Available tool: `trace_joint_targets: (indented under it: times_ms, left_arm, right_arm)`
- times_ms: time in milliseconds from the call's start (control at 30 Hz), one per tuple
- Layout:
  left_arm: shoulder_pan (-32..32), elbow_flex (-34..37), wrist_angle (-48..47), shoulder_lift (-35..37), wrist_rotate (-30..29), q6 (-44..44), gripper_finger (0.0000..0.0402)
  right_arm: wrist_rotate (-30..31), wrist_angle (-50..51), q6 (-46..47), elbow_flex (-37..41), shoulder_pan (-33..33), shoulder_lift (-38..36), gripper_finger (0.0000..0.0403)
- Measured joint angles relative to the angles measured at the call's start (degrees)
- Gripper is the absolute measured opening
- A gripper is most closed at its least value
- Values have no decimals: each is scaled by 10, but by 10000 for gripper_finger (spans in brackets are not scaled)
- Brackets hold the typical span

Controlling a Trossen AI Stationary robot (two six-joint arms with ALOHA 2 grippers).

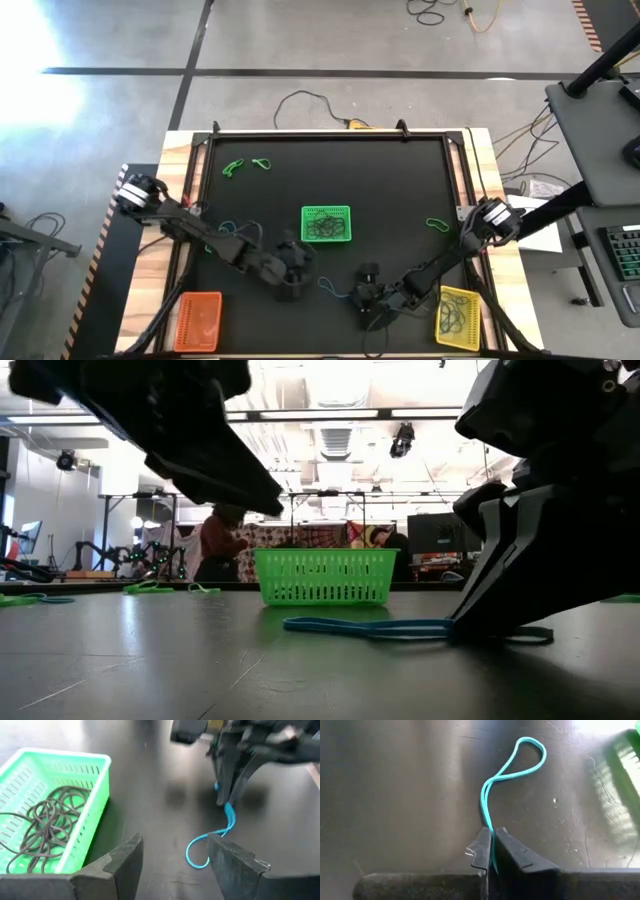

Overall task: Sort rubber bands into baskets
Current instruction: Put the blue rubber band into the yellow basket

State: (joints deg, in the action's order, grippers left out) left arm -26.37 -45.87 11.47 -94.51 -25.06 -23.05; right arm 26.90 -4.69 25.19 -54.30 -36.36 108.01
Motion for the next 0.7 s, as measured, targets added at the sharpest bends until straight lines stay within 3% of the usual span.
trace_joint_targets:
  times_ms: [267, 367, 567, 700]
  left_arm:
    - [0, 89, 106, 50, -22, 9, 203]
    - [2, 101, 161, 49, -41, 24, 203]
    - [2, 100, 188, 45, -40, 59, 203]
    - [2, 87, 192, 39, -36, 69, 203]
  right_arm:
    - [-9, 99, 3, -51, -23, -93, 9]
    - [-66, 183, 24, -88, -42, -145, 9]
    - [-236, 383, 238, -182, -96, -242, 9]
    - [-261, 519, 391, -218, -146, -277, 9]
